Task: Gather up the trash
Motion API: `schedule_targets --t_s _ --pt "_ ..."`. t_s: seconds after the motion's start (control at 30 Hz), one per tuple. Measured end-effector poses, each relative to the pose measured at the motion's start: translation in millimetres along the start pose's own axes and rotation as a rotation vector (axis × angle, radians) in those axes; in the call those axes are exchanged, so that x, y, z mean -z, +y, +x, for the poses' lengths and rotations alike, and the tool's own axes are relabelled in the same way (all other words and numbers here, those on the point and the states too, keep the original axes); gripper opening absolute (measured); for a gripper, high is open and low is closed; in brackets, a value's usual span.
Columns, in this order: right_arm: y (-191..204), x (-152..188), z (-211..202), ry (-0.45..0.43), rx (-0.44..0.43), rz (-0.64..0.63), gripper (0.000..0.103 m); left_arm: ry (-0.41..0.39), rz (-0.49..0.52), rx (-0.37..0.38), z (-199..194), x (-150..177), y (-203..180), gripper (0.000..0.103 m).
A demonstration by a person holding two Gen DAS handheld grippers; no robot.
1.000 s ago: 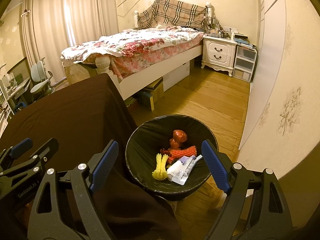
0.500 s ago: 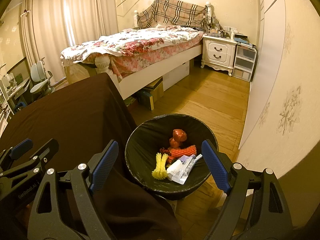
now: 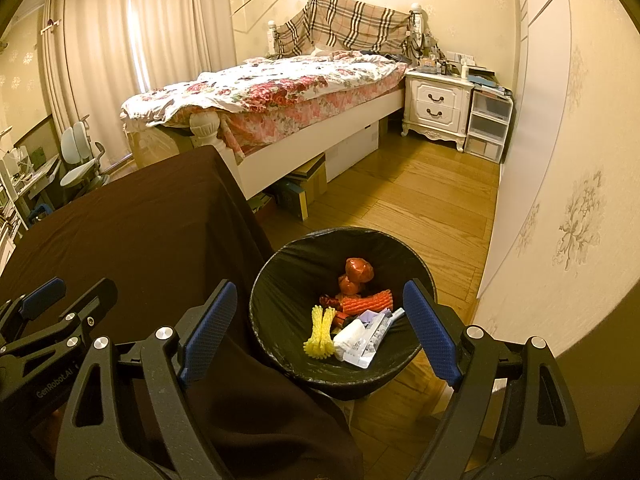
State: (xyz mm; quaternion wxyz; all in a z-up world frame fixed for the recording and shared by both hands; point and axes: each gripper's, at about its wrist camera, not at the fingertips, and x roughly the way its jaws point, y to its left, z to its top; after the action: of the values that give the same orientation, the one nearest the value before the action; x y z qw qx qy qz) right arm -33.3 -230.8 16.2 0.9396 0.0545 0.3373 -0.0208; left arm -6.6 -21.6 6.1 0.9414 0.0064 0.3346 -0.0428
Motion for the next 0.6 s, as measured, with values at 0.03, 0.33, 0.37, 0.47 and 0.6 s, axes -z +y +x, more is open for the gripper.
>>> schedule_targets --t_s 0.03,0.33,0.37,0.47,0.6 --pt "-0.2 0.0 0.1 0.001 0.000 -0.001 0.083 -0.001 -0.001 0.000 -0.2 0.0 0.3 0.084" --pt "-0.1 0.7 -0.5 0.001 0.000 -0.001 0.083 -0.001 0.006 0.010 0.1 9.3 -2.0 0.084" --pt "0.1 0.8 -0.6 0.001 0.000 -0.001 0.083 -0.001 0.006 0.012 0.8 10.9 -3.0 0.084" --pt "-0.2 0.6 -0.5 0.002 0.001 0.000 0.083 -0.004 0.009 0.012 1.7 10.8 -5.4 0.084" --pt "-0.9 1.9 -0.5 0.002 0.001 0.001 0.083 -0.001 0.029 0.016 0.5 12.2 -11.1 0.084"
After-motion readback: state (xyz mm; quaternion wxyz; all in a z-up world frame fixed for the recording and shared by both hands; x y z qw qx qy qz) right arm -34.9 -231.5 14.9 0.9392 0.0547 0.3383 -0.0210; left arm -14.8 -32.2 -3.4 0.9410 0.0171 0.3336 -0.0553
